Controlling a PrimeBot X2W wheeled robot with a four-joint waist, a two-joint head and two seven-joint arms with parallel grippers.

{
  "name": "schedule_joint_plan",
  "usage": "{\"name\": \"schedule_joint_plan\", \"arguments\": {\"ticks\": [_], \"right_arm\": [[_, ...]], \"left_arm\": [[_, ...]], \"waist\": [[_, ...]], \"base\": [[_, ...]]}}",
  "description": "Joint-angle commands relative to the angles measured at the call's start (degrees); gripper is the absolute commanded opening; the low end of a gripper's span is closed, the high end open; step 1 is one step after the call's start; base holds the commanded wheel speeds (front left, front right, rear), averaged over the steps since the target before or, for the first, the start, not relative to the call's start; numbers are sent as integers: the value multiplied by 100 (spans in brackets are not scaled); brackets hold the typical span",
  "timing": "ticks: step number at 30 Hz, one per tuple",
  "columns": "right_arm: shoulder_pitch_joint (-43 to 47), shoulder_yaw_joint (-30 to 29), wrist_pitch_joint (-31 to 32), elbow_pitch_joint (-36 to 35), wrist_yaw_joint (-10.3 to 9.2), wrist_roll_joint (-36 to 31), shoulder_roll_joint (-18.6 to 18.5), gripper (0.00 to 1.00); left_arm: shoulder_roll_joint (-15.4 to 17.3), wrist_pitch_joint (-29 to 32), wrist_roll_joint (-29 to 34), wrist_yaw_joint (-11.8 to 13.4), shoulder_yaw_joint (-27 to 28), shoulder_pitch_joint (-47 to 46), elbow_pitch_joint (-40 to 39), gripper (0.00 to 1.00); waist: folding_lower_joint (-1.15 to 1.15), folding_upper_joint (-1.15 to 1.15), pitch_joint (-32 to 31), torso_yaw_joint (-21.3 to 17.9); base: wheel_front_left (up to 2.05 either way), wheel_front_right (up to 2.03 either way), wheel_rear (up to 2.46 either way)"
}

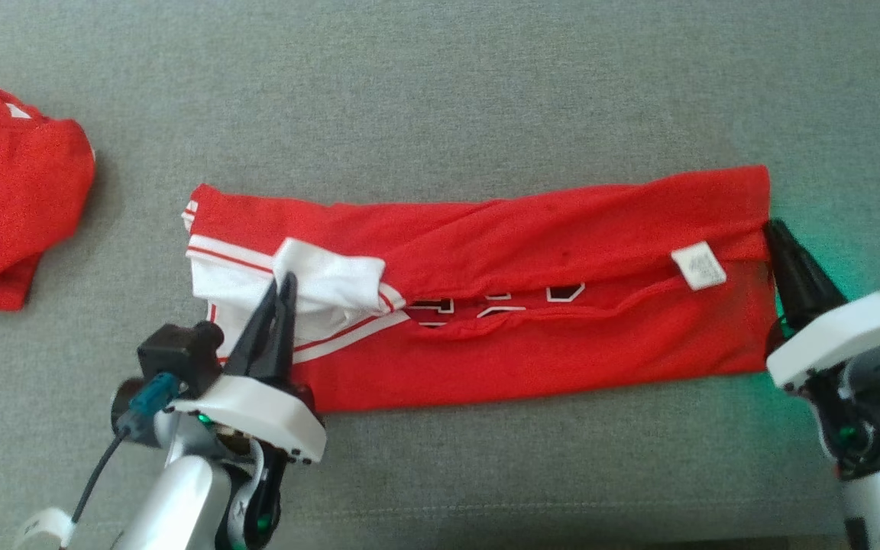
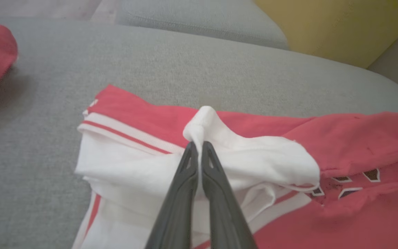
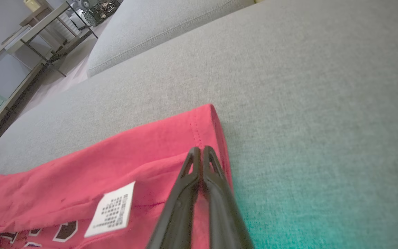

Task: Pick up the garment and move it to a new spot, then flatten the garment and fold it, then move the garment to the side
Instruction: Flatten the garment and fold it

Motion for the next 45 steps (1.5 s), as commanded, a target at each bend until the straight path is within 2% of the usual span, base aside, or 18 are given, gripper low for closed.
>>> {"name": "schedule_joint_plan", "arguments": {"ticks": [1,2,3,9,13,19,26,32,45], "right_arm": [[96,48,32,-188,-4,-39,14,93],[141,39,55,-186,-4,-54,63,100],[183,33,60,-199,-4,-78,101,100],[532,-56,-89,-462,-4,-479,274,100],[762,-185,-458,-1066,-4,-989,482,100],[807,-153,-793,-1693,-4,-1389,632,100],[923,-114,-872,-1939,-4,-1793,656,100],[1185,73,-837,-2063,-4,-2051,697,100],[1461,170,-834,-2168,-4,-2150,812,100]], "left_arm": [[94,61,-89,20,157,-43,-181,42],[102,156,-110,27,134,-11,-124,64],[114,201,-117,30,123,-1,-70,100],[117,96,-115,104,149,66,91,100],[152,-413,44,275,298,112,-59,100],[202,-696,172,452,509,150,-373,100],[320,-782,238,580,715,317,-633,100],[474,-782,216,578,793,489,-663,100],[585,-687,140,588,792,654,-541,100]], "waist": [[0,0,-1,9],[0,0,-8,11],[0,0,-17,15],[0,0,-146,-10],[0,0,-290,-82],[0,0,-545,-152],[0,0,-821,-182],[0,0,-1008,-183],[0,0,-1191,-269]], "base": [[0,0,0],[0,0,0],[0,0,0],[0,0,0],[0,0,0],[0,0,0],[0,0,0],[0,0,0],[0,0,0]]}}
